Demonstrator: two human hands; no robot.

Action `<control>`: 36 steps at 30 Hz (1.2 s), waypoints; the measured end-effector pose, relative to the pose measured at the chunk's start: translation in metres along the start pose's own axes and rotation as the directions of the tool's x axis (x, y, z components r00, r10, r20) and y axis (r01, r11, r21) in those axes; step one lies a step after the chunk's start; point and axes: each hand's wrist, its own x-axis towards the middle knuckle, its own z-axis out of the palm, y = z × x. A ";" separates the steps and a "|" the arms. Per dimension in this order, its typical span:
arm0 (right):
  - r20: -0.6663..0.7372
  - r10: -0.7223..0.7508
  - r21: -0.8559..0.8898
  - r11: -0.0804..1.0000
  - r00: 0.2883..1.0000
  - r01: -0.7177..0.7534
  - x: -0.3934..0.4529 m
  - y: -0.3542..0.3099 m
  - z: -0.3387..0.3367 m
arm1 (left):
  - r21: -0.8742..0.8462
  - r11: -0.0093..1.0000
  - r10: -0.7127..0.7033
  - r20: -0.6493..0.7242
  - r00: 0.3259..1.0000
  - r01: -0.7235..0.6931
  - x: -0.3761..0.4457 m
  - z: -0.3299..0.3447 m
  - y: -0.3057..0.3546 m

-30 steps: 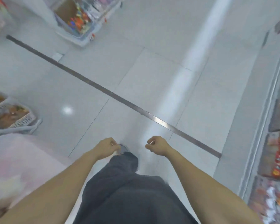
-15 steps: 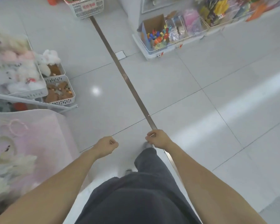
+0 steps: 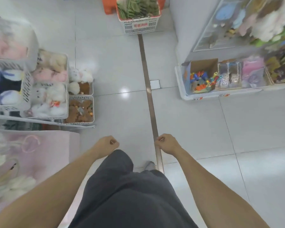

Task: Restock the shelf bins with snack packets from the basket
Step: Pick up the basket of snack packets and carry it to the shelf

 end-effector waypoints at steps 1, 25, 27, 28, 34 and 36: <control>0.005 -0.007 -0.017 1.000 1.000 0.007 0.020 -0.016 -0.014 | -0.010 1.000 -0.006 -0.012 1.000 0.006 0.016 -0.013 0.013; 0.047 -0.030 -0.074 0.997 0.998 0.033 0.485 -0.417 -0.408 | -0.284 0.954 -0.097 -0.005 0.995 0.091 0.478 -0.408 0.366; 0.079 -0.029 -0.089 0.995 0.996 0.036 0.521 -0.452 -0.440 | -0.332 0.938 -0.095 0.019 0.995 0.096 0.509 -0.434 0.402; 0.095 -0.030 -0.093 0.995 0.995 0.039 0.539 -0.470 -0.455 | -0.361 0.927 -0.098 0.024 0.995 0.100 0.524 -0.449 0.416; 0.092 -0.017 -0.119 0.993 0.996 0.028 0.656 -0.574 -0.524 | -0.352 0.928 -0.120 0.026 0.993 0.121 0.641 -0.553 0.473; 0.077 0.008 -0.117 0.993 0.997 0.001 0.702 -0.609 -0.541 | -0.334 0.935 -0.110 0.032 0.993 0.114 0.691 -0.589 0.483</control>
